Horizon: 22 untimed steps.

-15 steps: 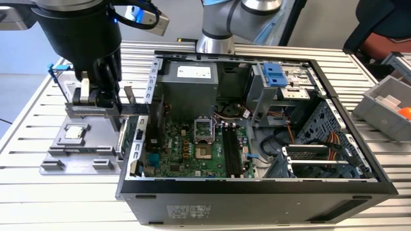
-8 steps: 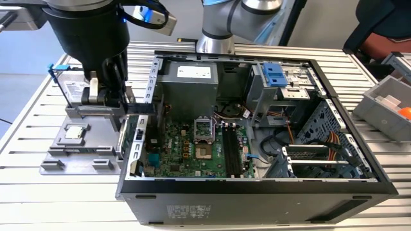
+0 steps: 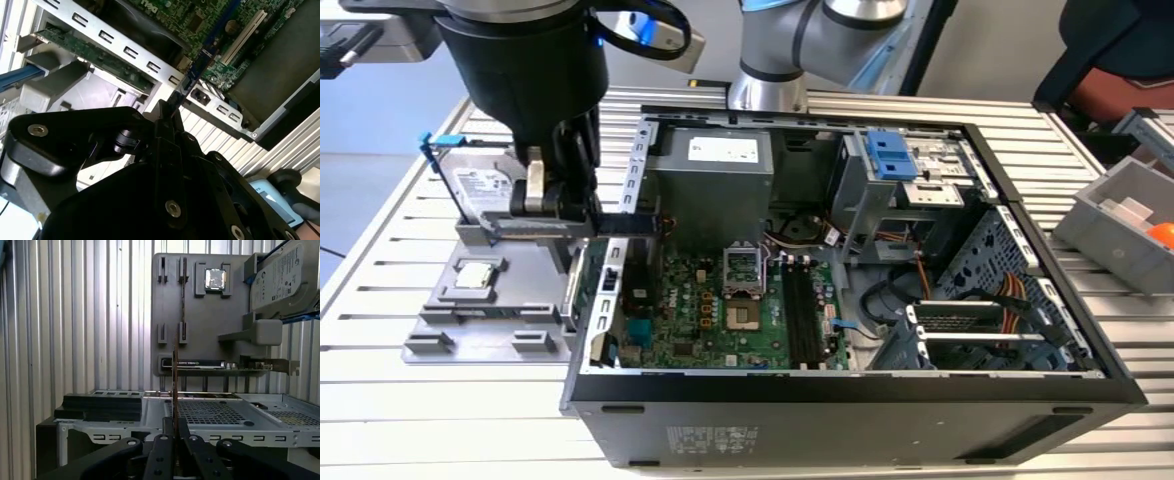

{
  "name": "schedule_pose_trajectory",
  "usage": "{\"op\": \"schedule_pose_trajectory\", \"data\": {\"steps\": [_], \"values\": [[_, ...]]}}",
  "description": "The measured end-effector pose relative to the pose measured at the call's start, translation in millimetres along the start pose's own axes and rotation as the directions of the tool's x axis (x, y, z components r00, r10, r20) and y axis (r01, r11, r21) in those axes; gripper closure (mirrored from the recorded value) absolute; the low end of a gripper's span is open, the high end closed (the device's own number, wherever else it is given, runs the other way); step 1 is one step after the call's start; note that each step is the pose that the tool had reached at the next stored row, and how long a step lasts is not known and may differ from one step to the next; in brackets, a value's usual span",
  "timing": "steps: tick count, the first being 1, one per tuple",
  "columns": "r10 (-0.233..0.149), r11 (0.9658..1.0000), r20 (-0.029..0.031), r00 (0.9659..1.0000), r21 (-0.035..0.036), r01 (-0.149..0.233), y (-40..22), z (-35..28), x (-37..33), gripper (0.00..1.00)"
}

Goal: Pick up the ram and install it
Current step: 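Pick up the ram and move it above insertion slot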

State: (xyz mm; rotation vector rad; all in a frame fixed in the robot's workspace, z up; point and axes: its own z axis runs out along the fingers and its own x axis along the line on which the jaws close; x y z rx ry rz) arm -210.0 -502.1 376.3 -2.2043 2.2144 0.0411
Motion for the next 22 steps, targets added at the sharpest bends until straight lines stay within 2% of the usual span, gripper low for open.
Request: {"op": "schedule_pose_trajectory", "data": {"steps": [22], "values": [[0.0,1.0,0.0,1.0,0.0,0.0,-30.8,-0.1,-4.2,1.0]]}}
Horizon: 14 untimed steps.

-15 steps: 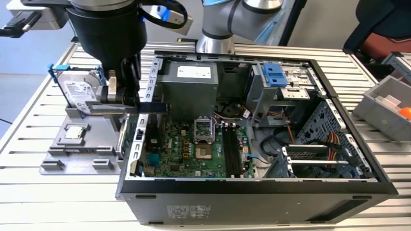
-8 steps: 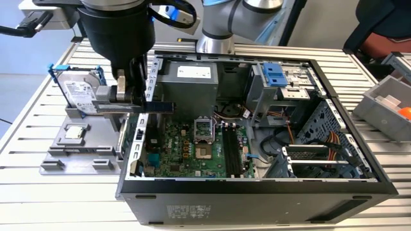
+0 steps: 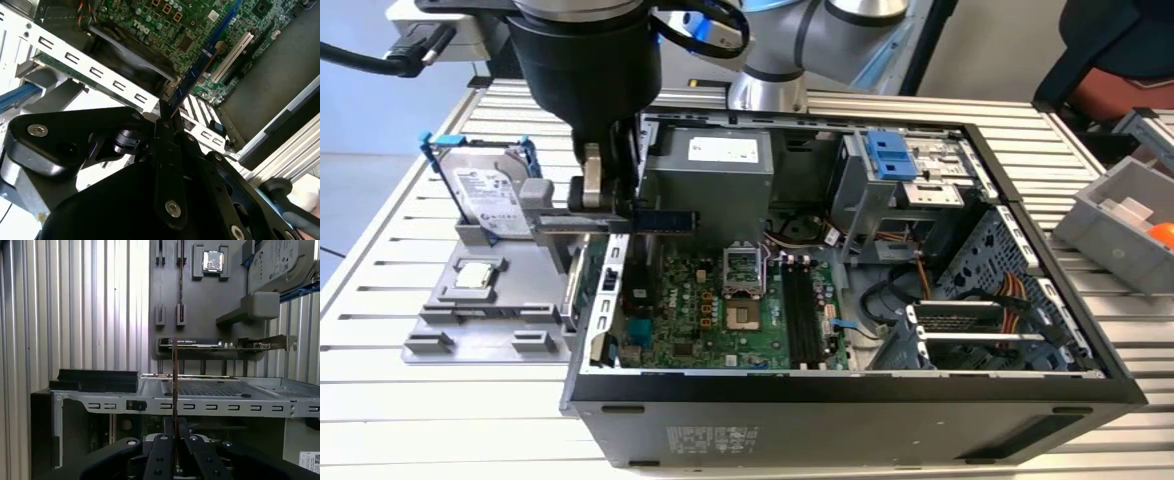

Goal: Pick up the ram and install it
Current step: 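Pick up the ram and move it above insertion slot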

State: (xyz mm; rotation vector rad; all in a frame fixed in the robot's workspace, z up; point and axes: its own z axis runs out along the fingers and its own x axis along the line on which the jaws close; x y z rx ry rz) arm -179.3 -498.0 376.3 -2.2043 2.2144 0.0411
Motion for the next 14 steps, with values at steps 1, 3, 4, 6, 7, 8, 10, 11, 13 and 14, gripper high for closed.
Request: {"op": "schedule_pose_trajectory", "data": {"steps": [1,3,4,6,7,8,10,11,13,14], "values": [[0.0,1.0,0.0,1.0,-0.0001,0.0,-1.5,0.0,-0.2,1.0],[0.0,1.0,-0.0001,1.0,-0.0001,0.0,-4.4,-0.1,-0.6,1.0],[0.0,1.0,0.0001,1.0,0.0,0.0,-5.9,0.0,-0.8,1.0],[0.0,1.0,-0.0001,1.0,-0.0001,0.0,-8.7,-0.1,-1.2,1.0],[0.0,1.0,0.0,1.0,0.0,0.0,-10.3,0.0,-1.4,1.0],[0.0,1.0,-0.0001,1.0,-0.0001,0.0,-11.7,-0.1,-1.6,1.0],[0.0,1.0,-0.0001,1.0,-0.0001,0.0,-14.8,-0.1,-2.0,1.0],[0.0,1.0,0.0,1.0,0.0,0.0,-16.2,-0.1,-2.1,1.0],[0.0,1.0,-0.0001,1.0,-0.0001,0.0,-19.2,-0.1,-2.5,1.0],[0.0,1.0,0.0,1.0,-0.0001,0.0,-20.7,-0.1,-2.7,1.0]]}}
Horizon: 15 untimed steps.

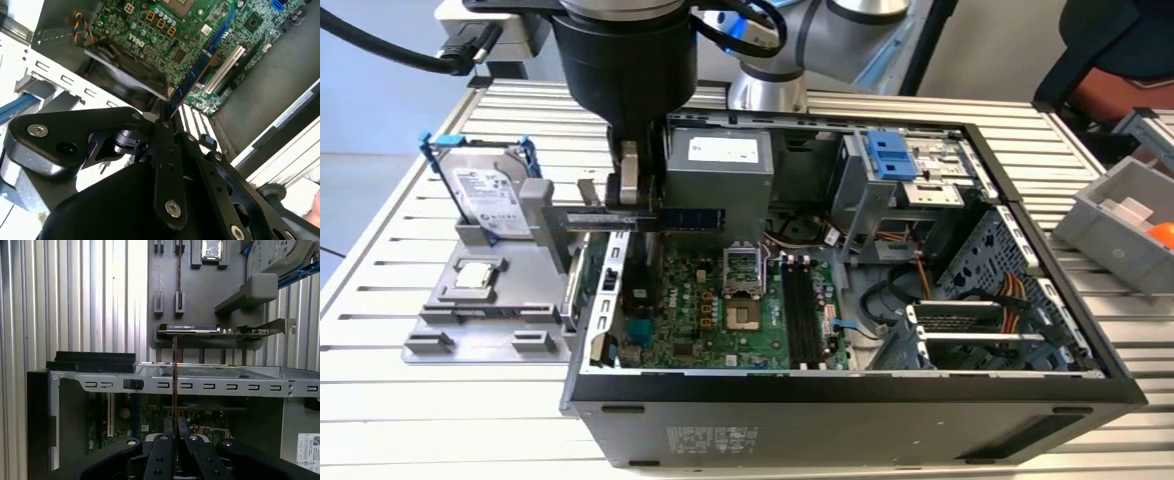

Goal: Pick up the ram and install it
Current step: 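Pick up the ram and move it above insertion slot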

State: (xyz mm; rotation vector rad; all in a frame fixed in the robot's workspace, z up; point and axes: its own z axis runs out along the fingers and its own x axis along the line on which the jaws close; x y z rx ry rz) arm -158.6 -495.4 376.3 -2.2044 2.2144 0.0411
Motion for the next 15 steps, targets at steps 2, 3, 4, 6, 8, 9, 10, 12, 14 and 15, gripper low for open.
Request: {"op": "schedule_pose_trajectory", "data": {"steps": [2,3,4,6,8,9,10,12,14,15], "values": [[0.0,1.0,-0.0001,1.0,-0.0001,0.0,-3.0,-0.1,-0.3,1.0],[0.0,1.0,0.0,1.0,0.0,0.0,-4.5,0.0,-0.5,1.0],[0.0,1.0,0.0001,1.0,0.0,0.0,-6.0,0.0,-0.6,1.0],[0.0,1.0,-0.0001,1.0,0.0,0.0,-9.1,-0.1,-1.0,1.0],[0.0,1.0,0.0,1.0,-0.0001,0.0,-11.9,-0.1,-1.3,1.0],[0.0,1.0,0.0,1.0,0.0,0.0,-13.3,0.0,-1.4,1.0],[0.0,1.0,0.0001,1.0,0.0,0.0,-14.8,0.0,-1.6,1.0],[0.0,1.0,-0.0001,1.0,0.0,0.0,-17.8,-0.1,-1.9,1.0],[0.0,1.0,0.0,1.0,0.0,0.0,-20.8,-0.1,-2.2,1.0],[0.0,1.0,0.0,1.0,0.0,0.0,-22.3,-0.1,-2.3,1.0]]}}
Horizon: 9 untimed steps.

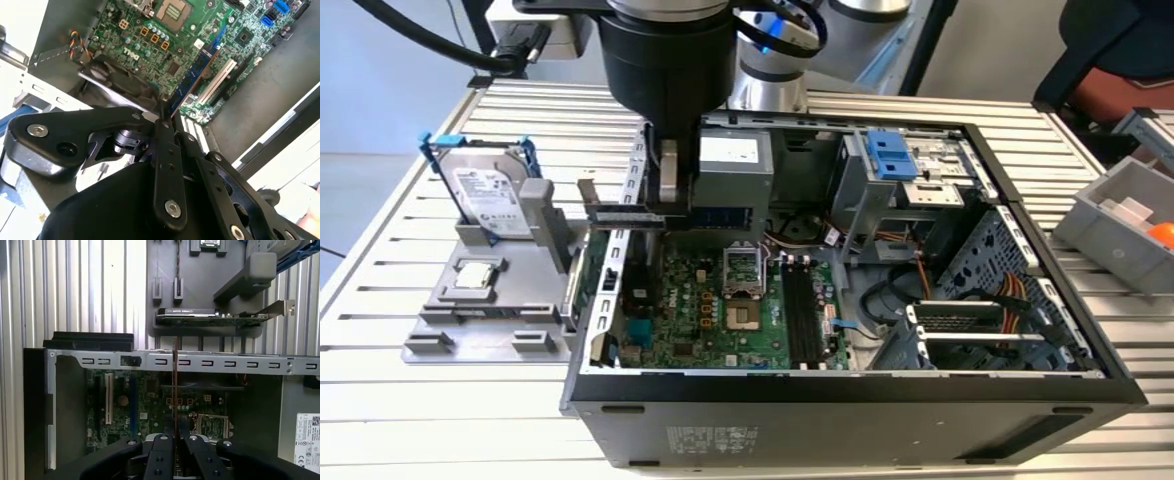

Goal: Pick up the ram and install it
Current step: 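Pick up the ram and move it above insertion slot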

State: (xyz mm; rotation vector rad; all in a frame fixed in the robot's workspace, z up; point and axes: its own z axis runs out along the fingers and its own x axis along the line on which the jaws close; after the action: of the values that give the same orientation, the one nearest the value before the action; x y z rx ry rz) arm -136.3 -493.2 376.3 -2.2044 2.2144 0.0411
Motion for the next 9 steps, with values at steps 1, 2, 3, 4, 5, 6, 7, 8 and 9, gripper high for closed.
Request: {"op": "schedule_pose_trajectory", "data": {"steps": [1,2,3,4,5,6,7,8,9], "values": [[0.0,1.0,-0.0001,1.0,0.0,0.0,-1.5,-0.1,-0.1,1.0],[0.0,1.0,0.0,1.0,0.0001,0.0,-2.9,0.0,-0.3,1.0],[0.0,1.0,0.0,1.0,0.0,0.0,-4.4,0.0,-0.4,1.0],[0.0,1.0,-0.0001,1.0,0.0,0.0,-5.8,-0.1,-0.6,1.0],[0.0,1.0,-0.0001,1.0,0.0,0.0,-7.4,-0.1,-0.8,1.0],[0.0,1.0,-0.0001,1.0,0.0,0.0,-8.8,-0.1,-0.9,1.0],[0.0,1.0,-0.0001,1.0,-0.0001,0.0,-10.3,-0.1,-1.0,1.0],[0.0,1.0,0.0,1.0,0.0,0.0,-11.8,-0.1,-1.2,1.0],[0.0,1.0,0.0,1.0,0.0,0.0,-13.2,-0.1,-1.3,1.0]]}}
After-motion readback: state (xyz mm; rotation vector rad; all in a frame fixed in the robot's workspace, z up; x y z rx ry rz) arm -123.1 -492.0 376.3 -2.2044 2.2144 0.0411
